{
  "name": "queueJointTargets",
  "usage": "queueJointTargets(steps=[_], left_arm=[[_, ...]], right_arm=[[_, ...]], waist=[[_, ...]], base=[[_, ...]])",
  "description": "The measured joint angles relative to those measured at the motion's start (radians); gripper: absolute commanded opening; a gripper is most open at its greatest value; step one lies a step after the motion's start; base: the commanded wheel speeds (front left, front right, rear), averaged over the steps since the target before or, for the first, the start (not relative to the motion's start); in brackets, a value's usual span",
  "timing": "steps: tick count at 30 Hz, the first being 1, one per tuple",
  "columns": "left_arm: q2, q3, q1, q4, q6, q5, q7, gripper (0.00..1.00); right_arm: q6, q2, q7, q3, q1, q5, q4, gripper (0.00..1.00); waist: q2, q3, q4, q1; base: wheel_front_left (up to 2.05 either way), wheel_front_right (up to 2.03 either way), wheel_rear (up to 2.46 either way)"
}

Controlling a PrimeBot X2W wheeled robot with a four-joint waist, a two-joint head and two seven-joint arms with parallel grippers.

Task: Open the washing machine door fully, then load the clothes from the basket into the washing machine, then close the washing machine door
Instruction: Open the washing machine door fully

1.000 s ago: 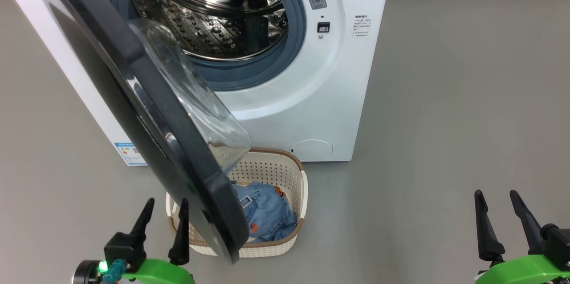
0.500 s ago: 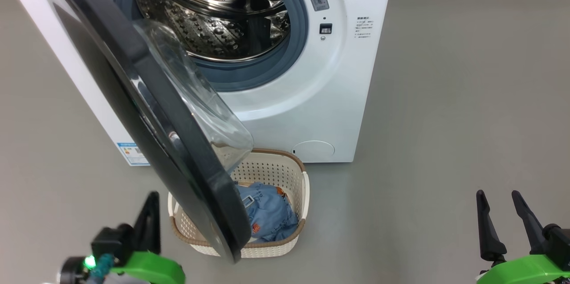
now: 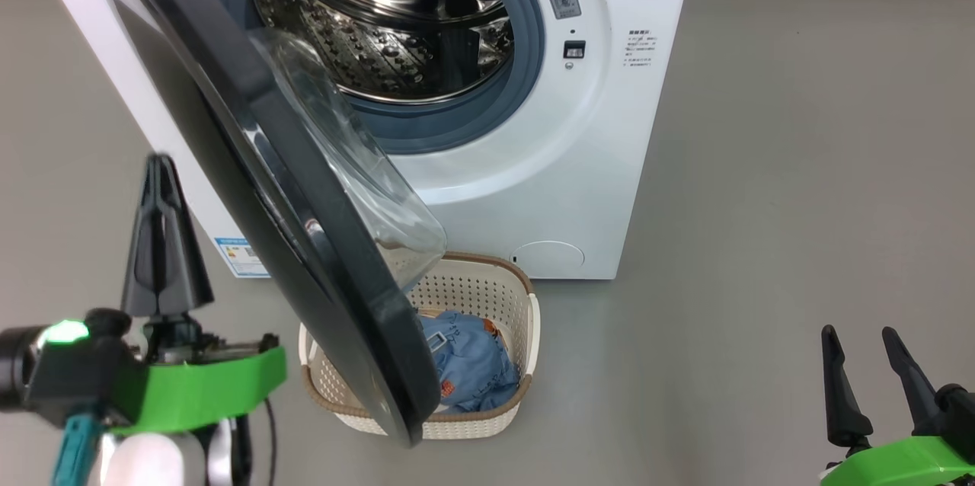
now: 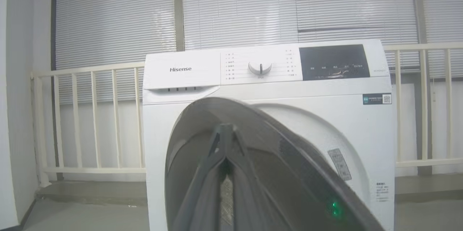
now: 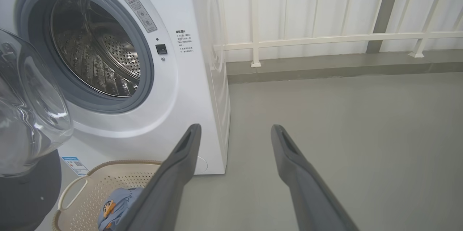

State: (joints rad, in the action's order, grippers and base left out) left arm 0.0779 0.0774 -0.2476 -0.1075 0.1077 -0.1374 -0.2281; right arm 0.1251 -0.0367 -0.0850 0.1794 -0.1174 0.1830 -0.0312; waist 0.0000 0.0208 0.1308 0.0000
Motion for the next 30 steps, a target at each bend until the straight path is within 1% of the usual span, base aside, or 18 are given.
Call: queueJointTargets(steps=[3, 5, 6, 7, 9, 13, 17, 21, 23, 30], left_arm=[[-0.010, 0.063, 0.002, -0.129, -0.018, -0.022, 0.027, 0.00], [-0.018, 0.115, 0.008, -0.189, -0.032, -0.049, 0.053, 0.00], [-0.021, 0.142, 0.013, -0.207, -0.038, -0.063, 0.066, 0.00], [-0.021, 0.142, 0.013, -0.207, -0.038, -0.063, 0.066, 0.00], [-0.026, 0.195, 0.032, -0.237, -0.044, -0.084, 0.090, 0.00], [-0.028, 0.285, 0.064, -0.244, -0.045, -0.142, 0.126, 0.00], [-0.029, 0.356, 0.077, -0.214, -0.041, -0.210, 0.143, 0.00], [-0.028, 0.392, 0.095, -0.141, -0.026, -0.254, 0.150, 0.00], [-0.029, 0.405, 0.103, -0.098, -0.025, -0.273, 0.151, 0.00], [-0.029, 0.410, 0.110, 0.024, 0.018, -0.315, 0.134, 0.00]], right_arm=[[0.000, 0.000, 0.000, 0.003, -0.001, 0.001, 0.000, 1.00], [0.000, 0.000, 0.000, 0.008, -0.004, 0.001, 0.000, 1.00], [0.000, 0.000, 0.000, 0.010, -0.008, 0.001, 0.001, 1.00], [0.000, 0.000, 0.000, 0.010, -0.008, 0.001, 0.001, 1.00], [0.000, 0.000, 0.000, 0.013, -0.012, 0.001, 0.002, 1.00], [0.000, 0.001, 0.000, 0.013, -0.012, 0.001, 0.005, 1.00], [0.000, 0.001, 0.000, 0.012, -0.012, 0.001, 0.004, 1.00], [0.000, 0.001, 0.000, 0.010, -0.012, 0.001, 0.002, 1.00], [0.000, 0.001, 0.000, 0.007, -0.012, 0.002, -0.001, 1.00], [0.000, 0.001, 0.000, 0.004, -0.012, 0.002, -0.011, 1.00]], waist=[[0.0000, 0.000, 0.001, 0.0000], [0.0000, 0.003, 0.002, -0.0001], [0.0000, 0.005, 0.003, 0.0000], [0.0000, 0.005, 0.003, 0.0000], [0.0000, 0.011, 0.005, -0.0001], [0.0000, 0.021, 0.010, 0.0000], [0.0000, 0.025, 0.011, 0.0000], [0.0000, 0.022, 0.007, -0.0001], [0.0000, 0.021, 0.003, -0.0001], [0.0000, 0.017, -0.006, 0.0000]], base=[[0.00, 0.00, 0.00], [0.00, 0.00, 0.00], [0.00, 0.00, 0.00], [0.00, 0.00, 0.00], [0.00, 0.00, 0.00], [0.00, 0.00, 0.00], [0.00, 0.00, 0.00], [0.00, 0.00, 0.00], [0.00, 0.00, 0.00], [0.00, 0.00, 0.00]])
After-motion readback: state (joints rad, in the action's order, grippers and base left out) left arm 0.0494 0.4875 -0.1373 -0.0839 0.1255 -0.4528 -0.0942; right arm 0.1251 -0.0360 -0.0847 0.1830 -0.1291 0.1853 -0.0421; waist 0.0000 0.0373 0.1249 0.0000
